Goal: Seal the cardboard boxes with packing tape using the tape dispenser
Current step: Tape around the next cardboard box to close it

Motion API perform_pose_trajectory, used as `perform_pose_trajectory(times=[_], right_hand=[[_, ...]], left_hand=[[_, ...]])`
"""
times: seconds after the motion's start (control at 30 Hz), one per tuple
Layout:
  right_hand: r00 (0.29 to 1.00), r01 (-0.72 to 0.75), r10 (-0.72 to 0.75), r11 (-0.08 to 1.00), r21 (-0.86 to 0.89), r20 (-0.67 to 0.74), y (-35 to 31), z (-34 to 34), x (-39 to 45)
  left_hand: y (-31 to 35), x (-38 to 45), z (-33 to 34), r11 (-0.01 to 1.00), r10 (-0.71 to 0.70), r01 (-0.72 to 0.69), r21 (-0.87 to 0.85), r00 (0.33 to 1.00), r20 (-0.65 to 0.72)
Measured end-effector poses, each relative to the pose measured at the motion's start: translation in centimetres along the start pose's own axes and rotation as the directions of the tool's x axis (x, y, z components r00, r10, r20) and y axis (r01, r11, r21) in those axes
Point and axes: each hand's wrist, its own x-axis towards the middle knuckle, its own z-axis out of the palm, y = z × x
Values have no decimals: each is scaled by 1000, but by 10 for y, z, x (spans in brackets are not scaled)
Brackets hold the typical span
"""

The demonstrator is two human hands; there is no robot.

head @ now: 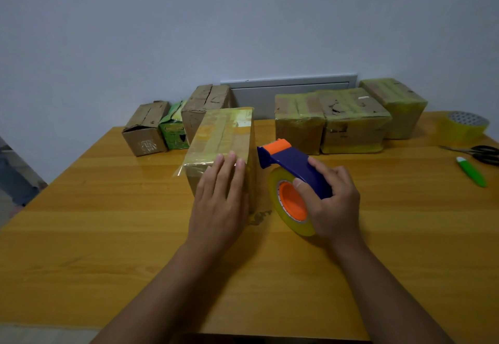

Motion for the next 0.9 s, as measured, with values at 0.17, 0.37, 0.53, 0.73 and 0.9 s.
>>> perform_pose_trajectory(times=[0.17, 0.37, 0.53, 0.73, 0.9], right_hand=[[1000, -4, 4, 1000, 8, 3, 0, 1, 0], [1000, 14, -14, 1000, -12, 3, -1, 0, -1], [1000, 10, -10, 1000, -8, 7, -1, 1, -1], [1000, 1, -1, 1000, 9, 5, 0, 0, -1], [1000, -20, 20, 999, 30, 3, 1, -2, -1]], left_hand=[[5, -6, 4, 985, -47, 14, 174, 981, 186], [7, 6, -12, 999, -41, 39, 29, 996, 81], [-21, 48, -37, 973, -21, 31, -228, 999, 45], [-35, 59, -24, 976, 156, -145, -161, 986, 56], [-36, 57, -24, 976, 189, -179, -127, 979, 70]])
